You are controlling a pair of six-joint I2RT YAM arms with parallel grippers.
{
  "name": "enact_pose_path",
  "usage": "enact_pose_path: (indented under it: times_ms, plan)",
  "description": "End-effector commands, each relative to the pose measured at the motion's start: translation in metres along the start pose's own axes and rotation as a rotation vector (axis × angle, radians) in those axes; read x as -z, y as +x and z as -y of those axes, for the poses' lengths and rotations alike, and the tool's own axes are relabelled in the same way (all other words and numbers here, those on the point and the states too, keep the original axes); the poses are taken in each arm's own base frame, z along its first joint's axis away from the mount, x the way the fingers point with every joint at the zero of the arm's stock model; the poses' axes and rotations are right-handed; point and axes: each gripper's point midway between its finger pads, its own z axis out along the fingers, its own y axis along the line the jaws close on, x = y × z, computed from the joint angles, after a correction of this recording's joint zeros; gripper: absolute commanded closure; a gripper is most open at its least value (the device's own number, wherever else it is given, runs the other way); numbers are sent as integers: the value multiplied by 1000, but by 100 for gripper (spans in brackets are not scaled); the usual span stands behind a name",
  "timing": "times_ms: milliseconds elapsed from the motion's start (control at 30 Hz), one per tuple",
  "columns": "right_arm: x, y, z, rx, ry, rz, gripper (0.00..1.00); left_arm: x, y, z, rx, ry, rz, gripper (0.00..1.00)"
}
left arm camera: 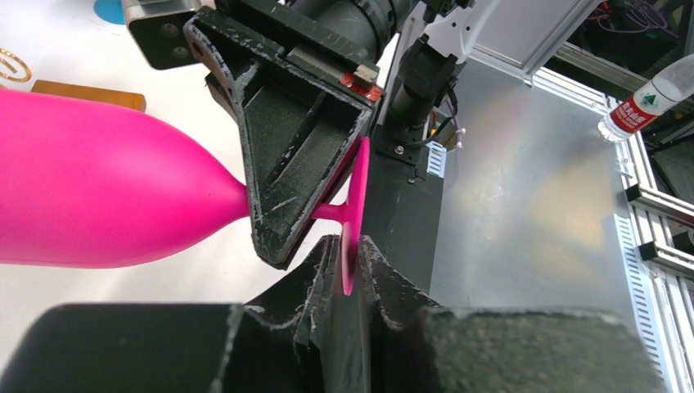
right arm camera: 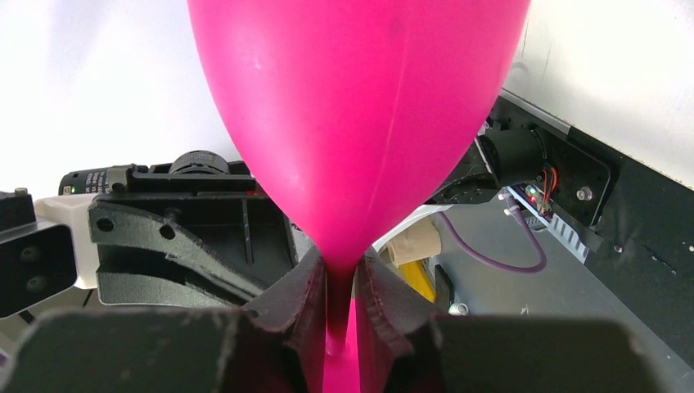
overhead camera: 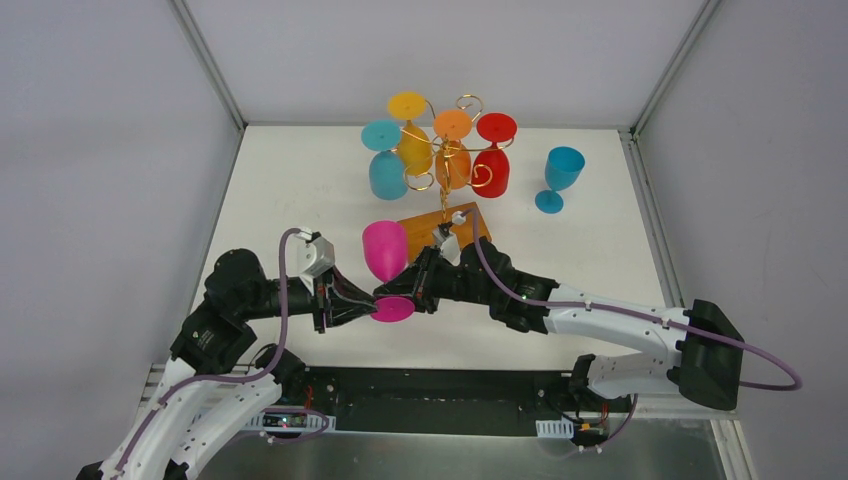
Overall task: Take the wine glass off the wine glass rack
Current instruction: Place the wine glass at the center of the board.
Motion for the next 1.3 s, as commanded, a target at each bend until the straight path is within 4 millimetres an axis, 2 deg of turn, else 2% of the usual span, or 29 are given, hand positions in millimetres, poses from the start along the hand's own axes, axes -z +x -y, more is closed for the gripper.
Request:
enact_pose_path:
  times_ms: [0,133,233,500,600,700,800,867,900,1000,1267]
  plan:
    - [12,8,-39,35,-132,-17,100,-1,1,-3,-8,-16,11,78]
    - [18,7,-37,49,-138,-6,100,1,1,-2,16,-25,20,54]
    - [24,7,-34,72,-138,3,100,3,1,-2,39,-41,30,42]
    - [49,9,-10,245,-47,-3,100,6,-6,3,136,-53,53,25]
    - [59,12,1,333,2,-26,100,4,-7,6,188,-41,43,13]
    - [71,12,8,427,28,-28,100,3,-9,4,230,-59,52,12]
    - [82,13,23,548,84,-54,100,5,-14,3,271,-82,78,12]
    - [88,12,32,613,123,-69,100,8,-17,1,297,-110,108,3]
    - [92,11,35,642,140,-72,100,9,-18,0,311,-127,121,2]
    - [101,10,42,728,174,-88,100,10,-19,-1,361,-141,142,1]
    - [121,-2,53,1020,211,-102,100,6,-13,-20,543,-236,177,1]
